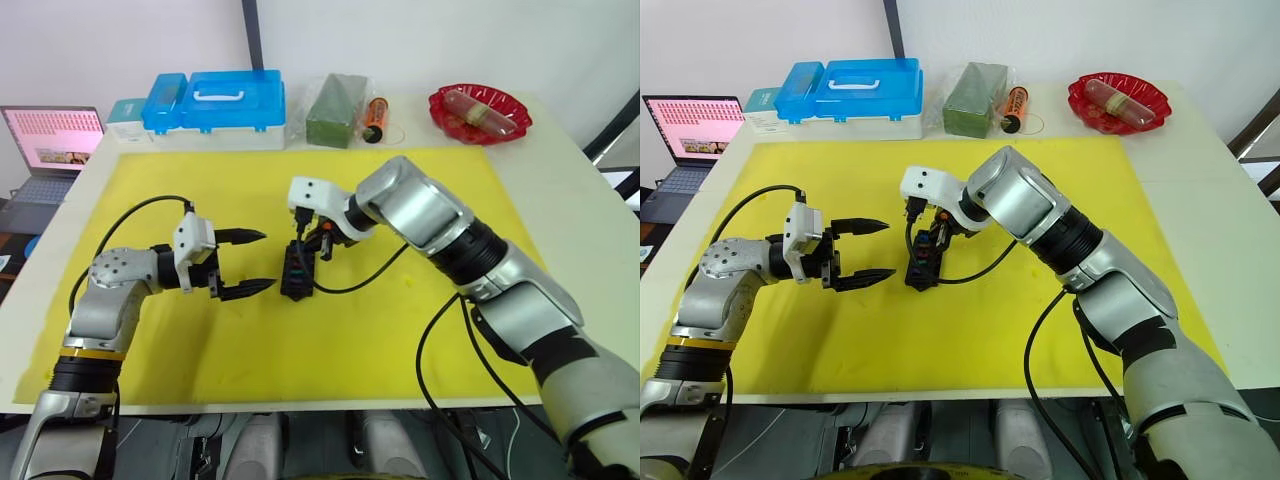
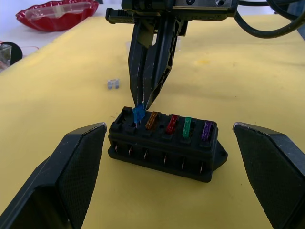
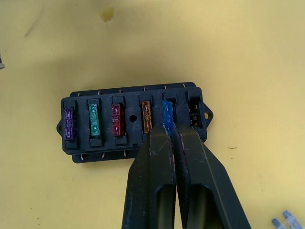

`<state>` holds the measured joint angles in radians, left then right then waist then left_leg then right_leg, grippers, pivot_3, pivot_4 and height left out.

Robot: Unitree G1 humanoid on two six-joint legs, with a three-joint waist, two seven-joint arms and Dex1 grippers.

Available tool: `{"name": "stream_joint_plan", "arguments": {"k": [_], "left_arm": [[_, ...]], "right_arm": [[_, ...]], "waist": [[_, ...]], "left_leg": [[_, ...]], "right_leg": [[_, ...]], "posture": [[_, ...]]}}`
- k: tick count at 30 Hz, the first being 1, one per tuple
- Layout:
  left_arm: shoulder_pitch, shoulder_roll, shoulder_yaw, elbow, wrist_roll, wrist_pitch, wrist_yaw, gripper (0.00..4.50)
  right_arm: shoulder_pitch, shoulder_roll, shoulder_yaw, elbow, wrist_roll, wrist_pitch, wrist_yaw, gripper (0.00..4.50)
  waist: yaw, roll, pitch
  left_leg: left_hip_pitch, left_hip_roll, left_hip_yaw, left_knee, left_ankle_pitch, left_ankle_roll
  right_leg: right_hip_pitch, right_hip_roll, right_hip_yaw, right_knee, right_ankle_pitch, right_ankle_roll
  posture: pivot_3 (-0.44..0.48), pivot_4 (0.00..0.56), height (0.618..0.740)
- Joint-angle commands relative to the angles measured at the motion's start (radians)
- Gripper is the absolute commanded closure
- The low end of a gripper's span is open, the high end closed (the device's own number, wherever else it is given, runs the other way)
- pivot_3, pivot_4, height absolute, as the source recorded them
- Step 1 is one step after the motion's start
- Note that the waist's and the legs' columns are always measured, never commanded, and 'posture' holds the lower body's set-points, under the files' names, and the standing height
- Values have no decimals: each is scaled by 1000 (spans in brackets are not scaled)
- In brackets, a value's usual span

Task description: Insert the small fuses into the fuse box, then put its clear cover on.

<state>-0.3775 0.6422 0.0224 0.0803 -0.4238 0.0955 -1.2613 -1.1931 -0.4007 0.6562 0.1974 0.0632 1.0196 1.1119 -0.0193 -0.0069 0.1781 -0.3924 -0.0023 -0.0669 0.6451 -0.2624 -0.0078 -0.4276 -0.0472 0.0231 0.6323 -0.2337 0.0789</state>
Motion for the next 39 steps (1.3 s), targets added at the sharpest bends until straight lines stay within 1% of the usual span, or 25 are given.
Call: {"name": "stream_joint_plan", "arguments": {"k": [1, 8, 16, 25, 28, 32, 33, 34, 35, 37, 39], "left_arm": [[-3, 12, 13, -21, -4, -8, -2, 0], [4, 15, 17, -25, -7, -3, 0, 0], [26, 23, 34, -50, -32, 19, 1, 0], [6, 26, 31, -36, -30, 19, -10, 0], [21, 31, 40, -65, -44, 25, -12, 0], [81, 84, 78, -199, -122, 82, -39, 0], [103, 103, 89, -242, -147, 102, -50, 0], [121, 118, 95, -276, -165, 118, -59, 0], [148, 135, 101, -319, -187, 132, -71, 0], [189, 158, 108, -391, -226, 159, -84, 0], [222, 172, 114, -446, -257, 178, -88, 0]], "right_arm": [[-13, 8, -26, -2, 5, 9, -4, 4469], [-8, 5, -47, -30, 18, 1, -1, 4469], [-36, 0, -114, -108, 76, 77, -10, 4469], [-7, -2, -93, -121, 78, 96, -54, 4469], [-5, -22, -114, -150, 101, 133, -52, 4469], [4, -136, -228, -297, 267, 352, 28, 4469], [23, -133, -306, -330, 327, 447, 35, 4469], [37, -140, -356, -355, 389, 522, 53, 4469], [70, -181, -391, -389, 475, 569, 70, 4469], [132, -282, -404, -479, 594, 594, 98, 4469], [189, -345, -424, -553, 662, 595, 81, 4469]], "waist": [[0, 0, 0], [0, 0, 0], [0, 0, 0], [0, 0, 0], [0, 0, 0], [3, 0, 0], [4, 0, 0], [3, 0, 0], [3, 0, 0], [7, 0, 0], [6, 1, 1]], "left_leg": [[0, 0, 0, 0, 0, 0], [0, 0, 0, 0, 0, 0], [0, 0, 0, 0, 0, 0], [0, 0, 0, 0, 0, 0], [0, 0, 0, 0, 0, 0], [-1, 0, -1, 0, 0, 0], [-1, 0, 0, -1, 0, 0], [-1, 0, -1, -1, 0, 0], [-1, 0, -1, -1, 0, 0], [-1, 0, -1, -2, 0, 0], [0, 0, -1, -2, 0, 0]], "right_leg": [[0, 0, 0, 0, 0, 0], [0, 0, 0, 0, 0, 0], [0, 0, 0, 0, 0, 0], [0, 0, 0, 0, 0, 0], [0, 0, 0, 0, 0, 0], [-1, -1, 0, 0, 0, 0], [-1, -2, 0, 0, 0, 0], [-1, -2, 0, -1, 0, 0], [0, -2, 0, -1, 0, 0], [0, -3, 0, -2, -1, -2], [1, -4, -1, -2, -3, -4]], "posture": [[0, 150, 740], [0, 150, 740], [0, 150, 740], [0, 150, 740], [0, 150, 740], [0, 150, 740], [0, 150, 740], [0, 150, 740], [0, 150, 740], [0, 150, 740], [0, 150, 740]]}}
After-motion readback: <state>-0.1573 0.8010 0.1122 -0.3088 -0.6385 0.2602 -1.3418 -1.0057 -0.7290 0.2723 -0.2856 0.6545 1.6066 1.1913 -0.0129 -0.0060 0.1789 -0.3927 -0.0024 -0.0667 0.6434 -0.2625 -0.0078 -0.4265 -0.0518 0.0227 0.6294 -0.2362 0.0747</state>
